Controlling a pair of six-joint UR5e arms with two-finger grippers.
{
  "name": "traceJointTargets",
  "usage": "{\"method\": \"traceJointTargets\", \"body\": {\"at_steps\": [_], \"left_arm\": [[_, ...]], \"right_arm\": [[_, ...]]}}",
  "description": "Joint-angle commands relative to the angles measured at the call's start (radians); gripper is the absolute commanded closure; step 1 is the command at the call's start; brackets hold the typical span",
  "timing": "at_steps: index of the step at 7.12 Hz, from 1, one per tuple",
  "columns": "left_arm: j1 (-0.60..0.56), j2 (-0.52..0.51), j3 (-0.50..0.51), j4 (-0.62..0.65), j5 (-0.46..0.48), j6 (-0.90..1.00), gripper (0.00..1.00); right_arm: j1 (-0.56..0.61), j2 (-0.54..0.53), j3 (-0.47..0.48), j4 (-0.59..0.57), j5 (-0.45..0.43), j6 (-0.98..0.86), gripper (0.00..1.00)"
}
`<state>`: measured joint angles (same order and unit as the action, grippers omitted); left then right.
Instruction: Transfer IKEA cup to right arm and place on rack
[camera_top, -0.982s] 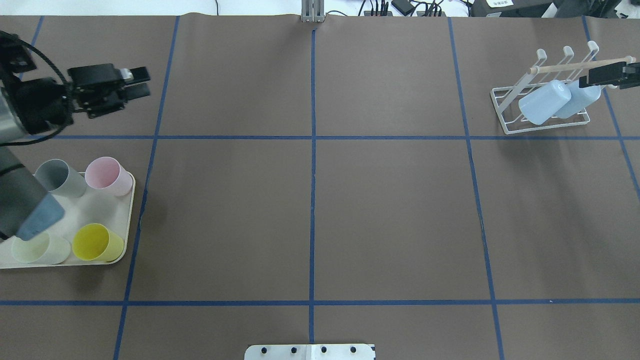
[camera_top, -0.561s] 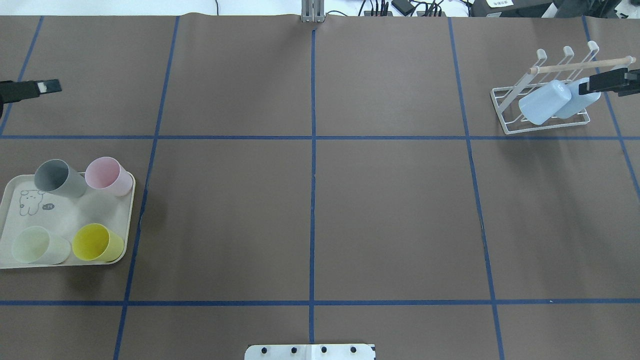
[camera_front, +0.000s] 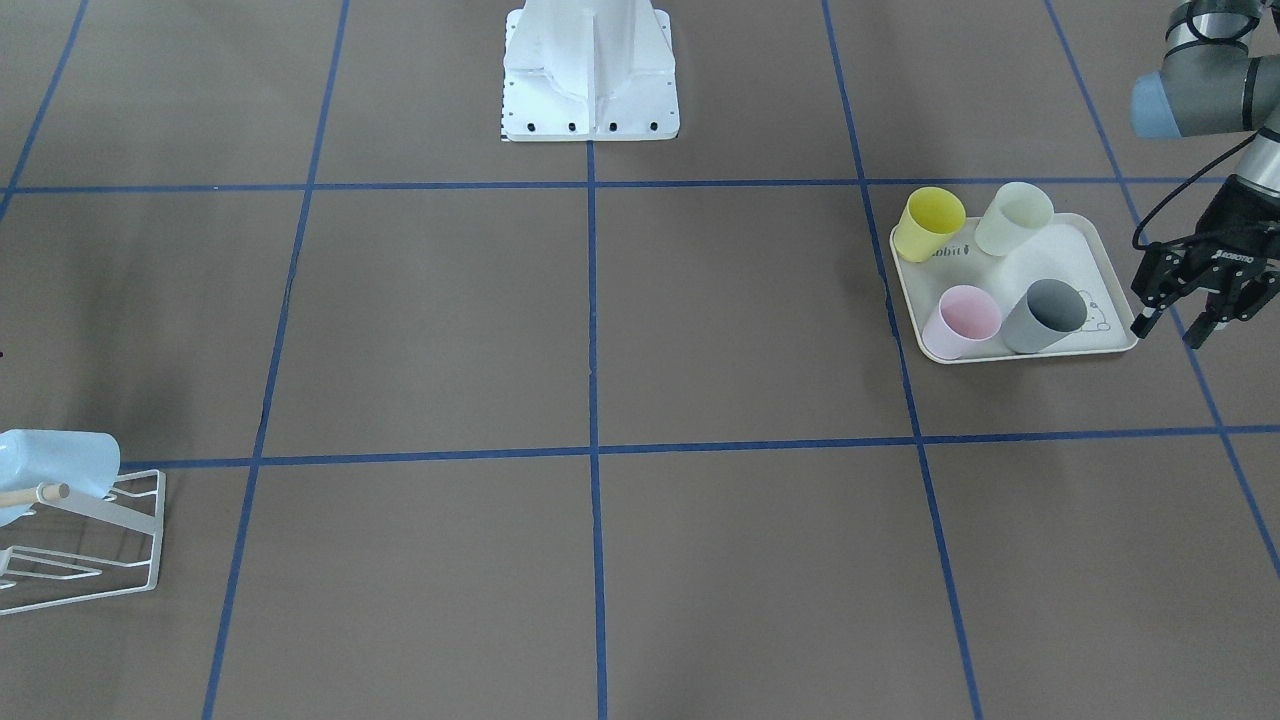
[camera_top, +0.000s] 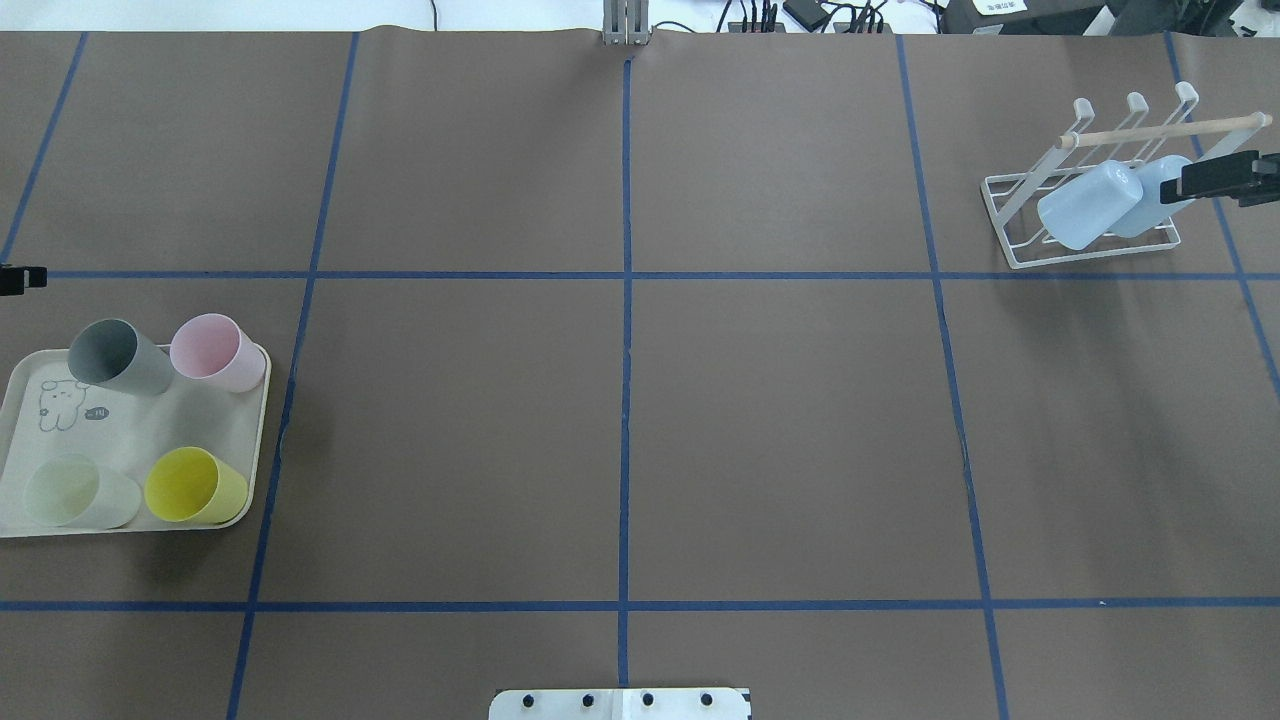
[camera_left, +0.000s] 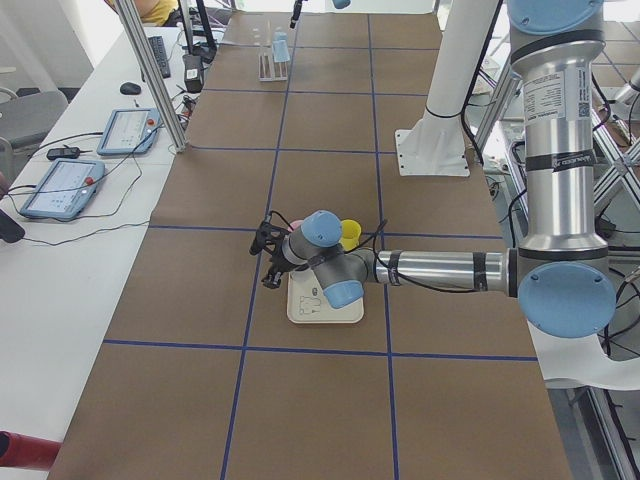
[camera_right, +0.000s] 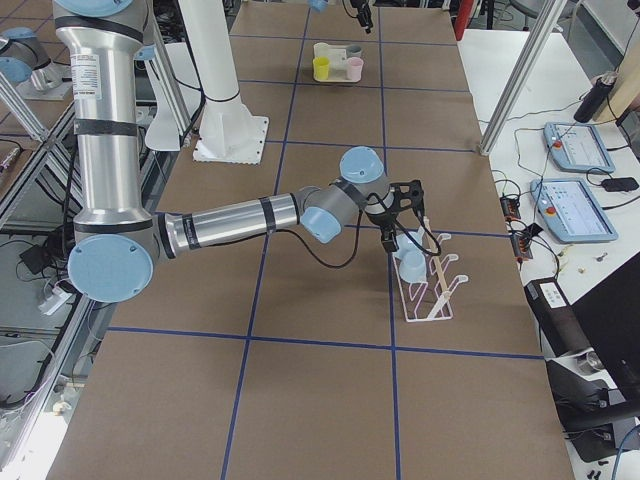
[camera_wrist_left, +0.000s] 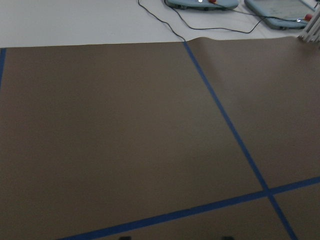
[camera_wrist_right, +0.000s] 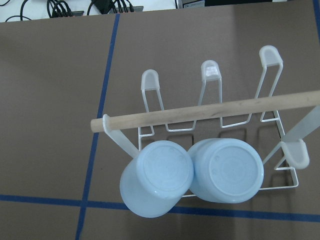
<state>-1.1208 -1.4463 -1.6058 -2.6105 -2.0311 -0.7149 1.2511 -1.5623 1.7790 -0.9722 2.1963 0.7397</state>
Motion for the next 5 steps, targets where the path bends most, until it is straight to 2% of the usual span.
{"method": "traceJointTargets", "body": {"at_steps": [1, 3, 5], "left_arm": [[0.006, 0.007, -0.011, 0.052, -0.059, 0.0, 0.32], [0.035, 0.009, -0.013, 0.052, -0.107, -0.04, 0.32], [0.122, 0.01, -0.009, 0.052, -0.103, -0.103, 0.31]], "right_arm": [[-0.013, -0.002, 0.0, 0.0, -0.001, 0.001, 0.0], [-0.022, -0.002, -0.001, 0.0, -0.001, 0.001, 0.0], [-0.027, -0.002, -0.003, 0.0, -0.003, 0.001, 0.0]]}}
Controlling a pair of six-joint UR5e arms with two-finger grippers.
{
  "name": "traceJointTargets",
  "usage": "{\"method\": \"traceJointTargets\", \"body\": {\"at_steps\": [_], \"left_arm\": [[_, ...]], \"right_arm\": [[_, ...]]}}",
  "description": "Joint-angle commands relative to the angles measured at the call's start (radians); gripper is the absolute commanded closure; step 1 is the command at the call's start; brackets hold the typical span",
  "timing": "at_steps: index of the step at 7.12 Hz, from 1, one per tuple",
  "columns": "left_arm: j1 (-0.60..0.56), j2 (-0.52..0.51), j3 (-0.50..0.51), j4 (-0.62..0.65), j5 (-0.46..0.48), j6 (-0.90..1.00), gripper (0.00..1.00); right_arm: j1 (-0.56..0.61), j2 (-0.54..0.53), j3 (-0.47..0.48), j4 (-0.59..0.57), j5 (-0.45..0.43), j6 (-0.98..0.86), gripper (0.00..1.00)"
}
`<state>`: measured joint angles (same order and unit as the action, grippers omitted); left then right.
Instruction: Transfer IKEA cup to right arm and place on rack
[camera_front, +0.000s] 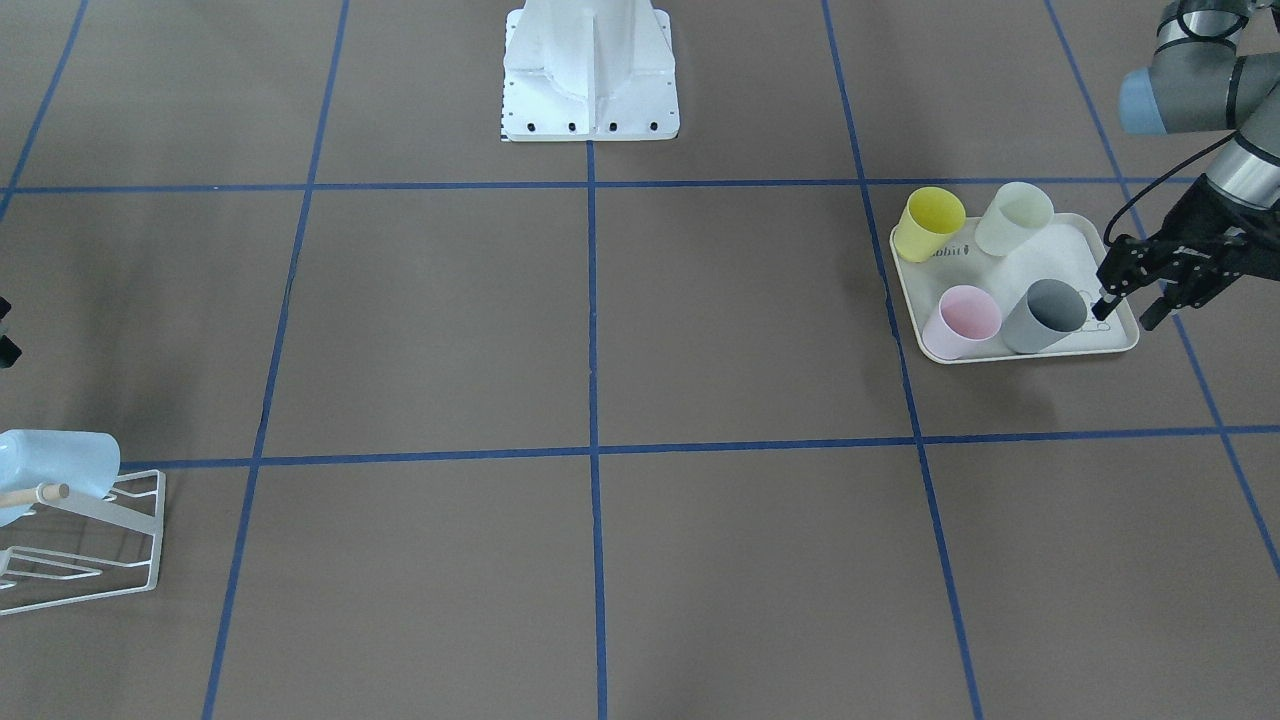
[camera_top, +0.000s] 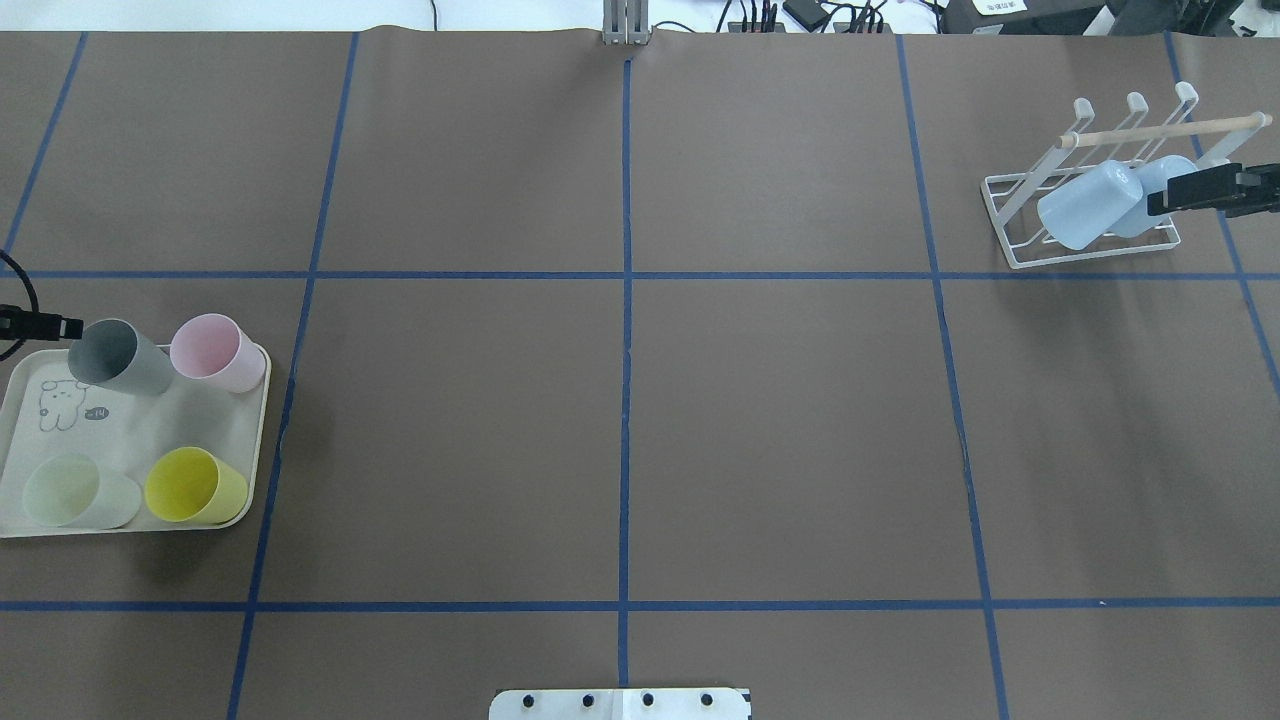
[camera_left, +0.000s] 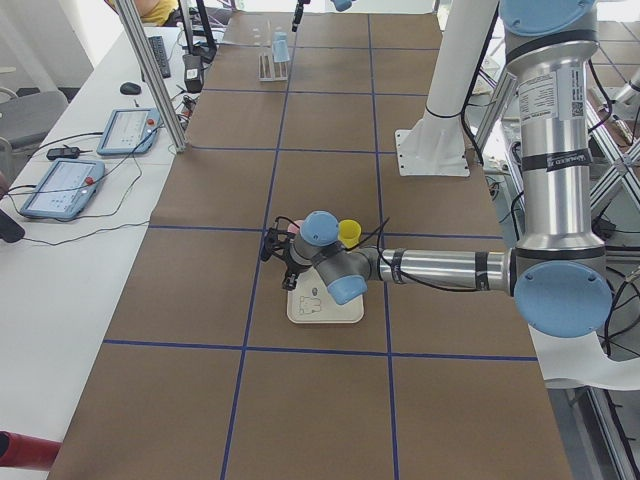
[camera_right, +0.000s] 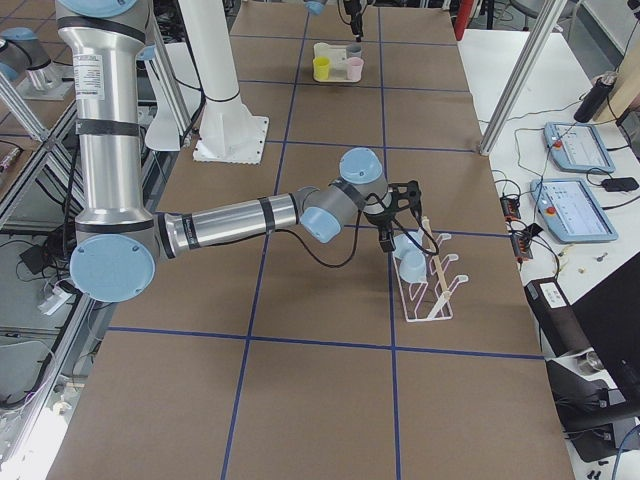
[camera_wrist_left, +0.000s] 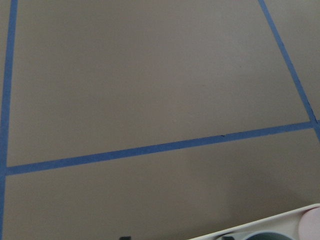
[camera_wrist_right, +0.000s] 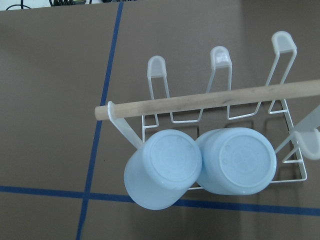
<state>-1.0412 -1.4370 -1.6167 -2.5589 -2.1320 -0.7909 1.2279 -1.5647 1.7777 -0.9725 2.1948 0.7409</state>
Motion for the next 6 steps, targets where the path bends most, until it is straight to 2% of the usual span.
{"method": "traceJointTargets", "body": {"at_steps": [1, 2, 3, 5, 6], "left_arm": [[0.049, 0.003, 0.006, 0.0, -0.002, -0.028, 0.32], [0.061, 0.003, 0.011, -0.001, 0.001, -0.03, 0.46], [0.061, 0.01, 0.009, -0.001, -0.003, -0.024, 0.99], [0.055, 0.013, 0.001, -0.001, -0.008, -0.027, 1.0], [0.043, 0.064, -0.056, 0.0, -0.008, -0.027, 1.0]], "right_arm": [[-0.005, 0.0, -0.001, 0.0, -0.001, 0.0, 0.0], [-0.005, 0.0, -0.001, 0.0, -0.001, 0.0, 0.0], [-0.005, 0.0, -0.001, 0.0, -0.001, 0.0, 0.0], [-0.005, 0.0, -0.001, 0.0, -0.001, 0.0, 0.0], [-0.005, 0.0, -0.001, 0.0, -0.003, 0.0, 0.0]]}}
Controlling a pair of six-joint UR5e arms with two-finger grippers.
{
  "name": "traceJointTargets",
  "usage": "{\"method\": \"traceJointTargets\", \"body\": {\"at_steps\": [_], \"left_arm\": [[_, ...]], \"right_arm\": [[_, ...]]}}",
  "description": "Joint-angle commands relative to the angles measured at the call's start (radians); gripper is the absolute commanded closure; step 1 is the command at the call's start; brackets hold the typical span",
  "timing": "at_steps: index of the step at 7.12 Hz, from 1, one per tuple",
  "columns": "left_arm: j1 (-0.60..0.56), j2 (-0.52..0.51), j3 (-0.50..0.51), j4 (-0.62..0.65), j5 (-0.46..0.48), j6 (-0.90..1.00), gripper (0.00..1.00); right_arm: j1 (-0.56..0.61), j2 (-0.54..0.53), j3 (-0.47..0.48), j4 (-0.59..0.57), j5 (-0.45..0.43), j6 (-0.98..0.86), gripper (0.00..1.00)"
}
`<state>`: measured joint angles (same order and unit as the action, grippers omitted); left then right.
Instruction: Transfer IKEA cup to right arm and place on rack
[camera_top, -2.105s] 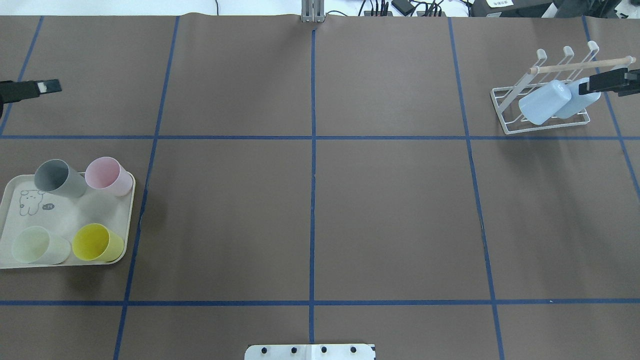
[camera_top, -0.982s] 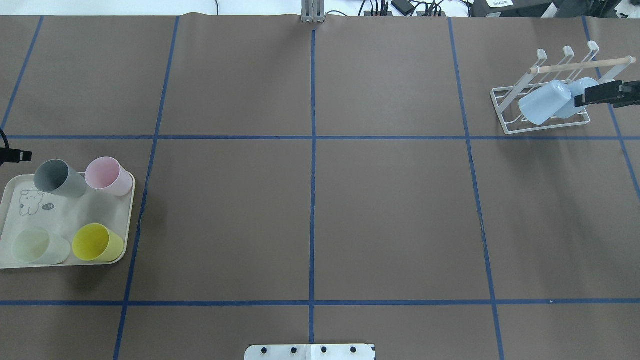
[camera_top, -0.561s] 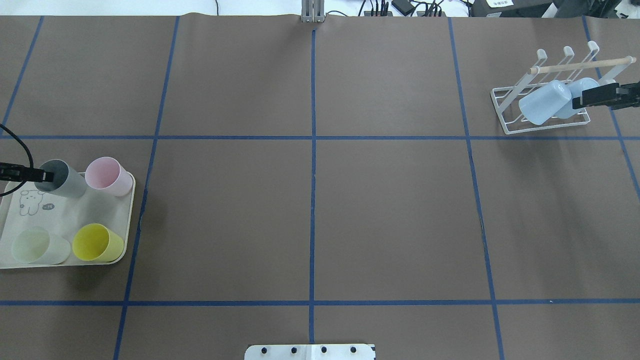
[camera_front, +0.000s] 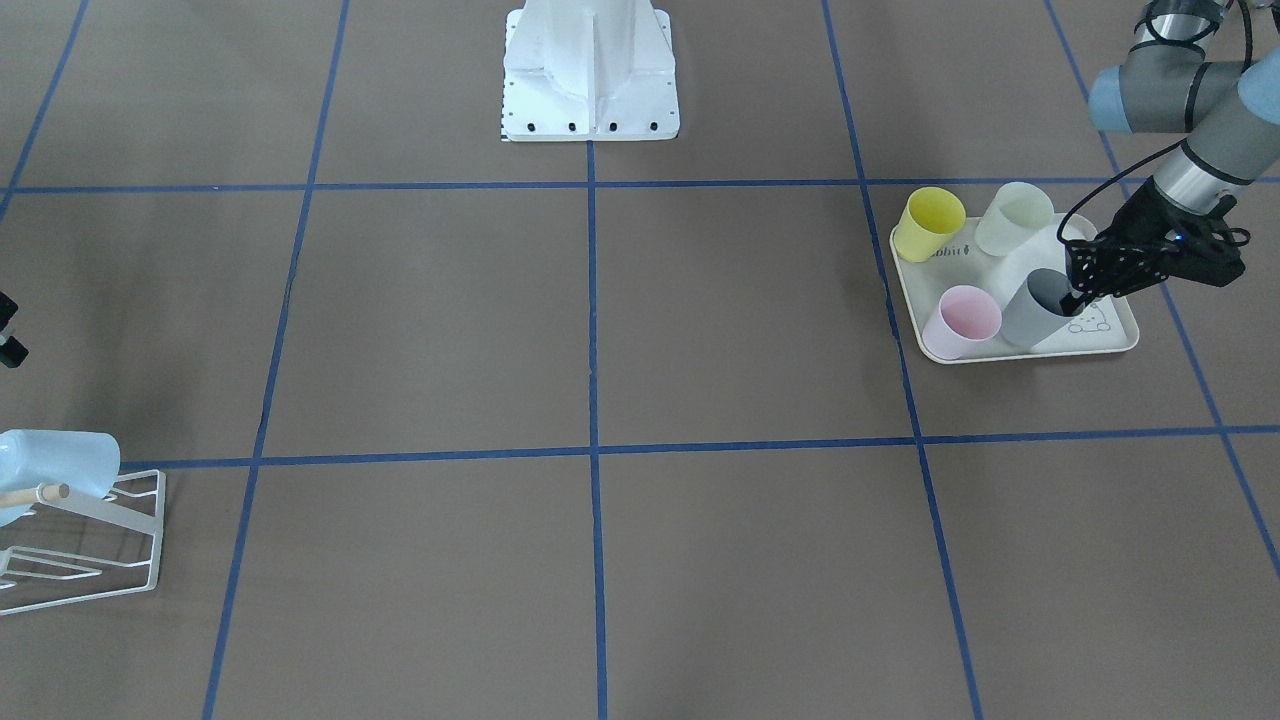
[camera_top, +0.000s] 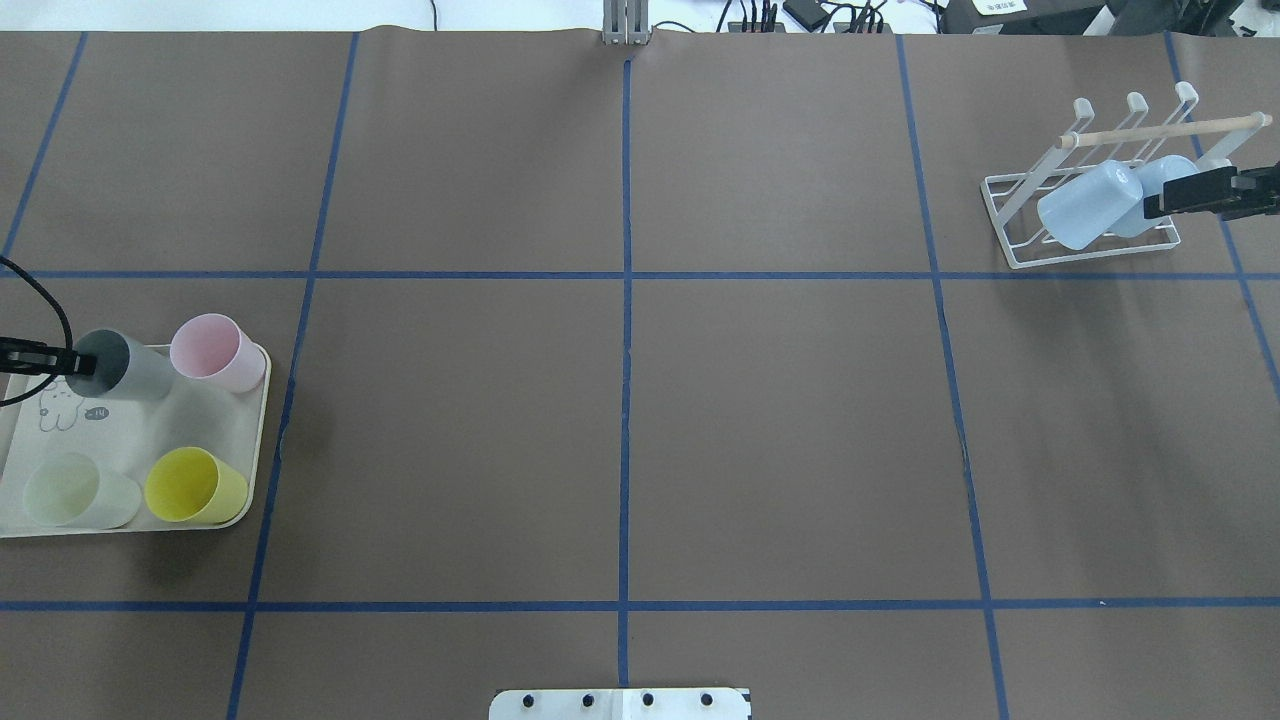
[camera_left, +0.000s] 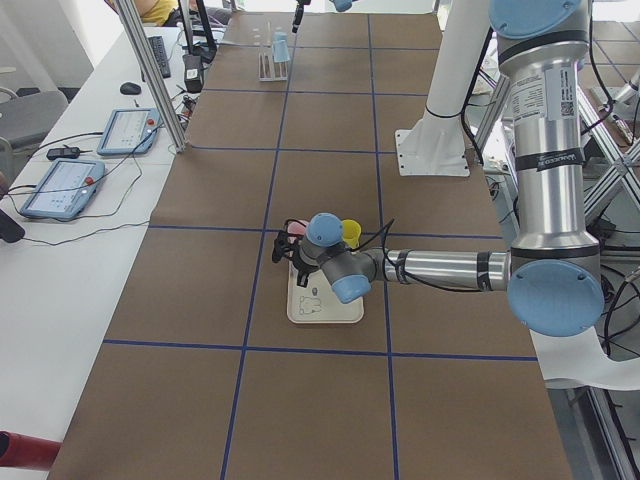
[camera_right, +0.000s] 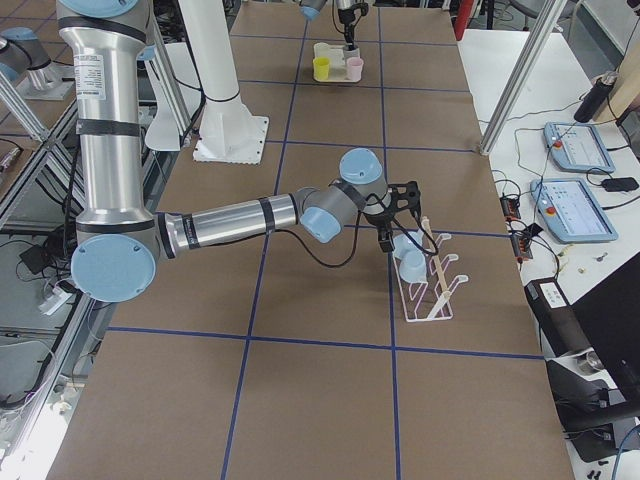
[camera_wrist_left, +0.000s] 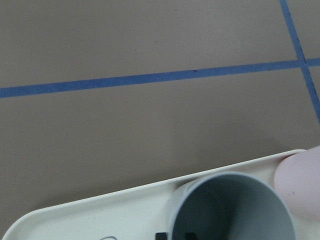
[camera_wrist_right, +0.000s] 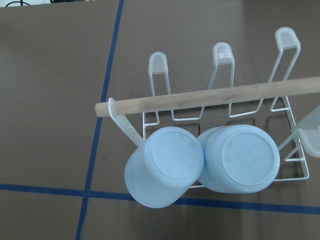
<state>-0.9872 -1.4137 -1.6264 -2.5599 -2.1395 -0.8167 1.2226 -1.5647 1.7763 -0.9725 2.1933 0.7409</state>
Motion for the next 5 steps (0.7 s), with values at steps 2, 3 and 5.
{"method": "traceJointTargets", "body": {"at_steps": [2, 3, 5], "left_arm": [[-0.217, 0.105, -0.162, 0.088, 0.004, 0.074, 1.0], [-0.225, 0.113, -0.217, 0.096, -0.002, 0.088, 1.0], [-0.222, 0.093, -0.346, 0.186, -0.016, 0.083, 1.0]], "right_arm": [[-0.002, 0.0, 0.005, 0.002, -0.001, 0.0, 0.0], [-0.009, 0.002, 0.006, 0.002, -0.001, 0.002, 0.0], [-0.031, 0.015, 0.012, 0.002, -0.003, 0.003, 0.0]]}}
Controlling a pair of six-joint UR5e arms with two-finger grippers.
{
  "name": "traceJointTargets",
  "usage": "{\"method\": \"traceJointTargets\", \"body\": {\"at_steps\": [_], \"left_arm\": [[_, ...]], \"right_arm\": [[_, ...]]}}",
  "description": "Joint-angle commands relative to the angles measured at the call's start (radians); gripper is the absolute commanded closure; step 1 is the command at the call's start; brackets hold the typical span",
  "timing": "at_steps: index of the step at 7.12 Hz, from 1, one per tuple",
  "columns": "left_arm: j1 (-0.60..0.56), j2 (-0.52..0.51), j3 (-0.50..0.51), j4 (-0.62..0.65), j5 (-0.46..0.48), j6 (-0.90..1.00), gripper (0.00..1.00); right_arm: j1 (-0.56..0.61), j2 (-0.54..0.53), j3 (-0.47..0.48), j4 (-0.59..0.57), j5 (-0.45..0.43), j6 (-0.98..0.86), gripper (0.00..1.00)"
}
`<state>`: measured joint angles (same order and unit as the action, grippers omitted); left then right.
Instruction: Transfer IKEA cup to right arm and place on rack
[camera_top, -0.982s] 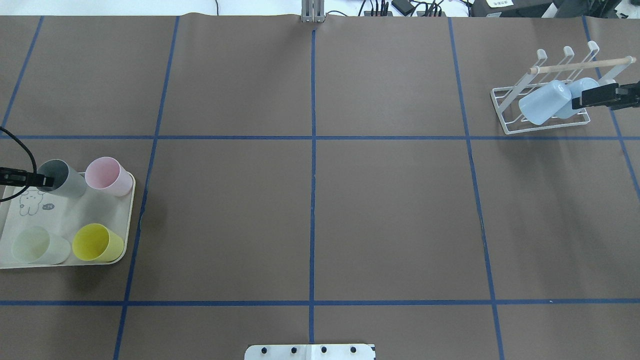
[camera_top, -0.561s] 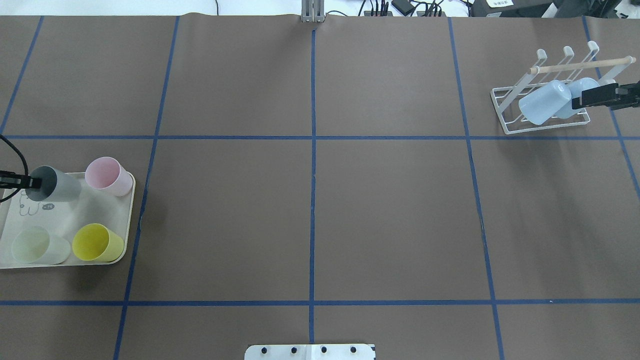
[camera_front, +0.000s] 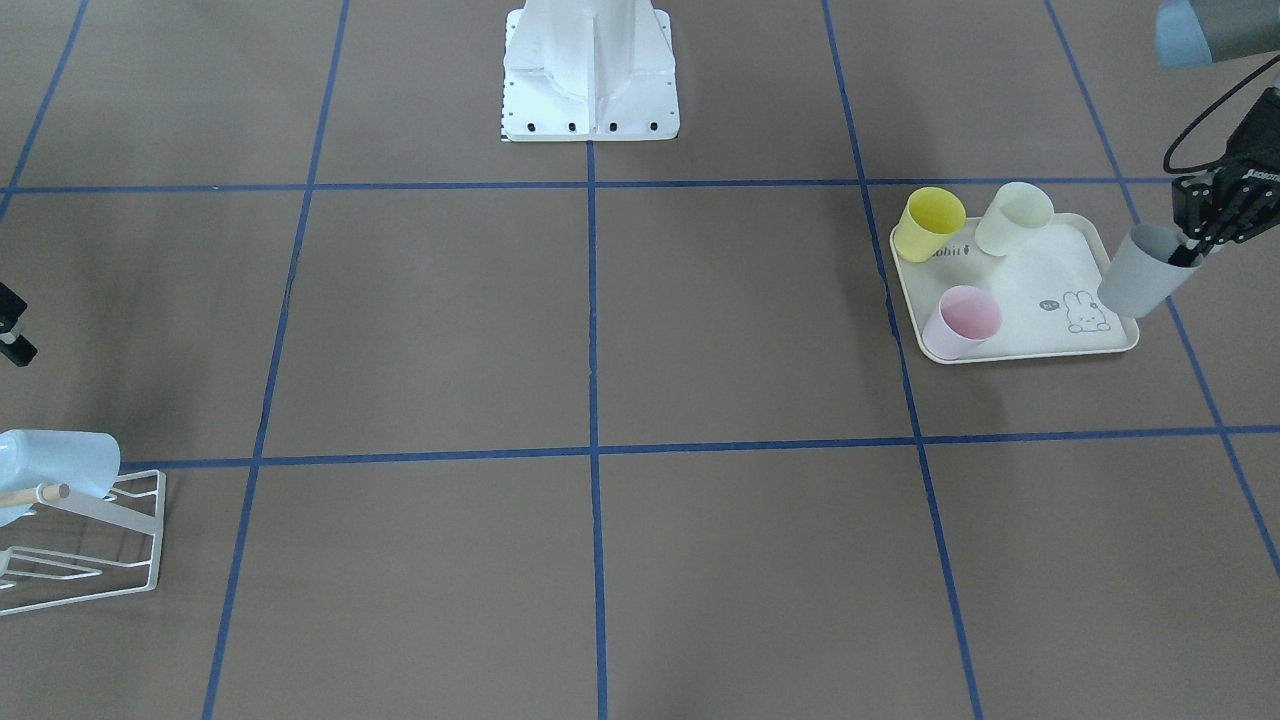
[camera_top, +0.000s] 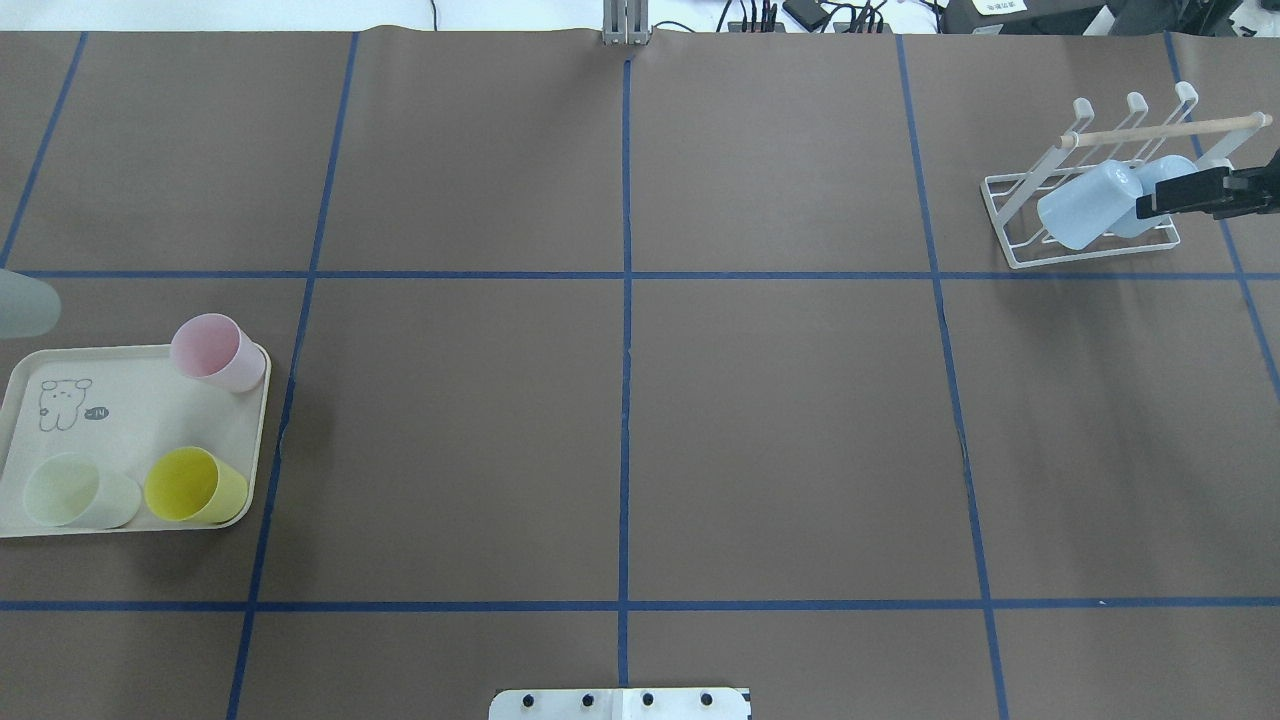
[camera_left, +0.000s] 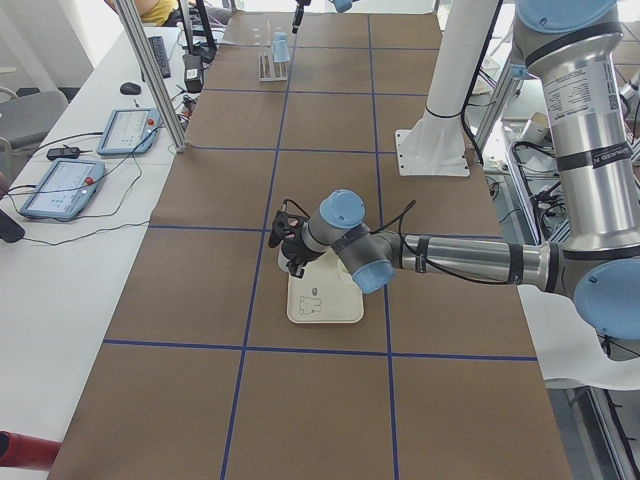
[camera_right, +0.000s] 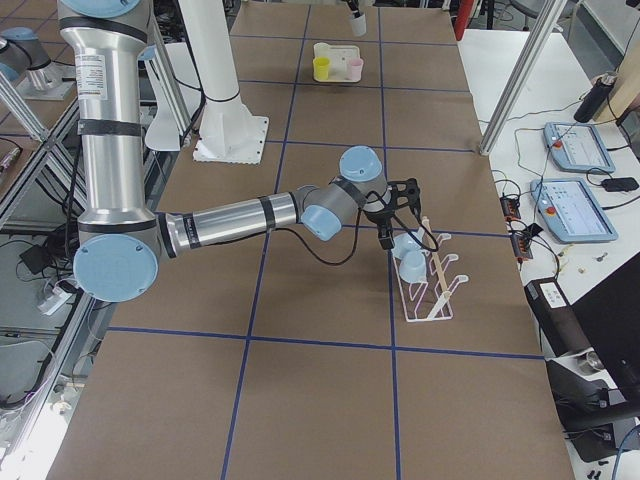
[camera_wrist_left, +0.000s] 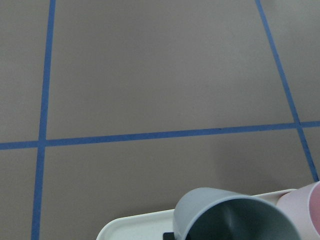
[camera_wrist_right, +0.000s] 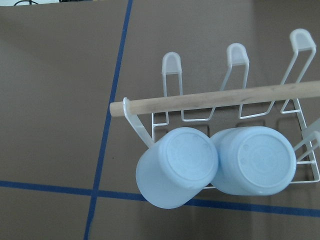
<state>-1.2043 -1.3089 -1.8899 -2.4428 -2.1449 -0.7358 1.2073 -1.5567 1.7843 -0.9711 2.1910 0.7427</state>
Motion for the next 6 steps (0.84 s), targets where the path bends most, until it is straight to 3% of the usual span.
{"method": "traceJointTargets", "body": {"at_steps": [1, 2, 3, 4, 6], "left_arm": [[-0.003, -0.029, -0.171, 0.165, -0.021, 0.0, 1.0], [-0.001, -0.056, -0.239, 0.212, -0.058, -0.034, 1.0], [0.023, -0.147, -0.25, 0.238, -0.064, -0.103, 1.0], [0.107, -0.214, -0.251, 0.254, -0.05, -0.219, 1.0], [0.216, -0.371, -0.253, 0.297, -0.046, -0.631, 1.0]], "right_arm": [[-0.044, 0.015, 0.015, 0.0, -0.001, 0.001, 0.0], [-0.09, 0.026, 0.038, 0.033, -0.001, 0.124, 0.0], [-0.166, 0.038, 0.038, 0.152, -0.022, 0.34, 0.0], [-0.228, 0.04, 0.041, 0.242, -0.065, 0.471, 0.01], [-0.308, 0.125, 0.059, 0.276, -0.069, 0.671, 0.01]]}}
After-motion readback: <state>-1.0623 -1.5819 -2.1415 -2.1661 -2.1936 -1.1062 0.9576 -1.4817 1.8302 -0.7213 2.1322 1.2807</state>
